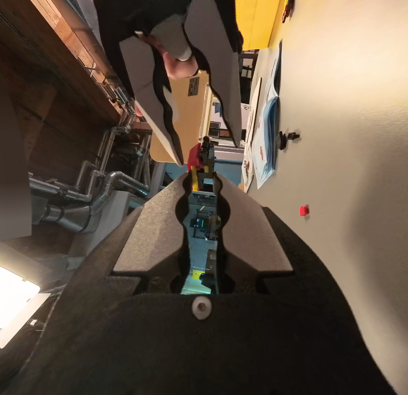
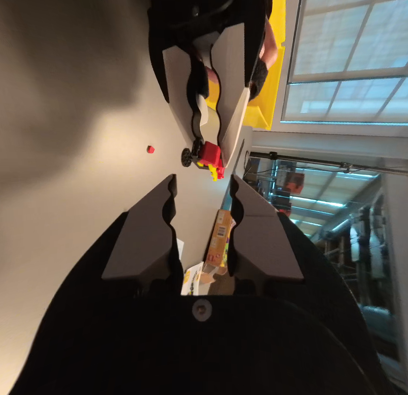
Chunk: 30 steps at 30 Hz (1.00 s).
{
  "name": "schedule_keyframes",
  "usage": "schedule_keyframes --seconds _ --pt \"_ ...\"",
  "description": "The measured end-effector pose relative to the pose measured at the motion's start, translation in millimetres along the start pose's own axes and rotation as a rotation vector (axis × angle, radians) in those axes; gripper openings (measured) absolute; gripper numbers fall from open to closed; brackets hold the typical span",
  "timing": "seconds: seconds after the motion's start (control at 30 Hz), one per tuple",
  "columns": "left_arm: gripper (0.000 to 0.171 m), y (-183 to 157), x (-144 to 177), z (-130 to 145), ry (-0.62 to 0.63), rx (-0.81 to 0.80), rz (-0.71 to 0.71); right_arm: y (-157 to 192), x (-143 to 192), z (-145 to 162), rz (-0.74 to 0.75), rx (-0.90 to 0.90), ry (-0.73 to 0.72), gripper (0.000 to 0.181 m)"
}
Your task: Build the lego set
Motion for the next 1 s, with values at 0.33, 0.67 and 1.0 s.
schedule_keyframes --seconds 0.33,0.67,1.0 --pt "0.018 -1 0 -1 -0.003 0.009 0.013 6 -7 -7 0.039 0.113 0.002 0.035" --pt "0.018 -4 -2 1 0.032 0.008 0.044 5 -10 -5 0.07 0.124 0.044 0.019" --pt "0.018 -7 -3 3 0.059 0.042 0.088 7 -14 -3 0.047 0.095 0.085 0.018"
Point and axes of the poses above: each gripper's, where its closed fingertips meet, x back along the fingers, z out of its underside, y = z × x across the jaws, the point moved 6 cm from there along x, back along the fingers, and after that the axes turned 10 degrees about -y, right-handed, at the moved point
